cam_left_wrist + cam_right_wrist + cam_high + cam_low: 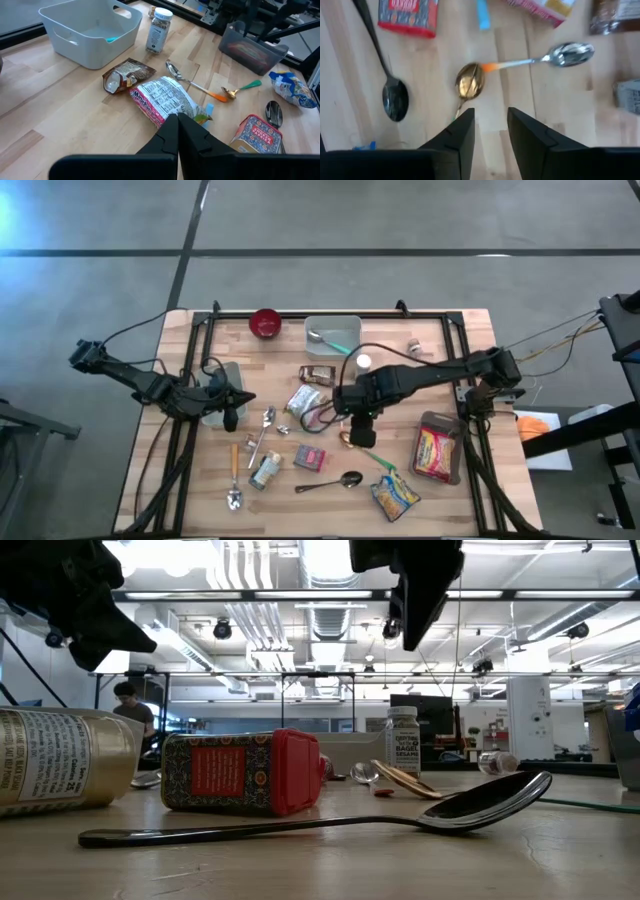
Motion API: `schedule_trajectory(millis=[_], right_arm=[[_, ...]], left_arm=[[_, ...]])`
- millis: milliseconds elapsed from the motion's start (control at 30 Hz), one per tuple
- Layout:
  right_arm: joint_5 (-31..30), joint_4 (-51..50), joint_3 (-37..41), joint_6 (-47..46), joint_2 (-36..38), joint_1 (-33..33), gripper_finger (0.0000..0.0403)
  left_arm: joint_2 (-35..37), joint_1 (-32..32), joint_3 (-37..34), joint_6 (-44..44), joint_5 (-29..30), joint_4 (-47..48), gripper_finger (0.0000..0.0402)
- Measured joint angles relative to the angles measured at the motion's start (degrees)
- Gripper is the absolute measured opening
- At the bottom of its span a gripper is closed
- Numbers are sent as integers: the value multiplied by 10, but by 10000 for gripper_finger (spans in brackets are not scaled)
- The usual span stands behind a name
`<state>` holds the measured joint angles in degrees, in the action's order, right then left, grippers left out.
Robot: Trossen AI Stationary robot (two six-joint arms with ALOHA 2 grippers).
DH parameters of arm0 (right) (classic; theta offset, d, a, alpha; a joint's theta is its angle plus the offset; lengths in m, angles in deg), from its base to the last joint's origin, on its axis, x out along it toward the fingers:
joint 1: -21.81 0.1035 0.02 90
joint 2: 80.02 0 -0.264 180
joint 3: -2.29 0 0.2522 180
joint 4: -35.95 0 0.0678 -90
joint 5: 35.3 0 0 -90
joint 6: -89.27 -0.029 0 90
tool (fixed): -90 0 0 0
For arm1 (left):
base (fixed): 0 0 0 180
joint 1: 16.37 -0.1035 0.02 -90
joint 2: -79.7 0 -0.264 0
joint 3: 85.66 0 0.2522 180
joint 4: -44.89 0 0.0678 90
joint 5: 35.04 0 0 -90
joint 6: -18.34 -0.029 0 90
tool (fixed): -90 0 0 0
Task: Pick & Place Food Item
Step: Put the green spoon into the right gray bin
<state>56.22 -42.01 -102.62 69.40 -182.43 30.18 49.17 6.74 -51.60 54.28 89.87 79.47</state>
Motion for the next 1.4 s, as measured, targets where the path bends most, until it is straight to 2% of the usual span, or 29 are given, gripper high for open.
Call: schedule_trajectory(millis=[200,333,500,667,1100,1400], right_arm=[[2,22,14,-27,1,11,118],[37,48,45,-31,1,24,157],[29,52,85,-80,1,33,208],[32,109,125,-100,1,46,236],[10,217,194,-167,1,55,240],[-19,234,209,-247,1,80,240]], left_arm=[[0,0,0,0,0,2,1],[0,0,0,0,0,2,1],[0,0,0,0,0,2,1],[0,0,0,0,0,2,1],[0,0,0,0,0,2,0],[0,0,0,0,0,1,0]])
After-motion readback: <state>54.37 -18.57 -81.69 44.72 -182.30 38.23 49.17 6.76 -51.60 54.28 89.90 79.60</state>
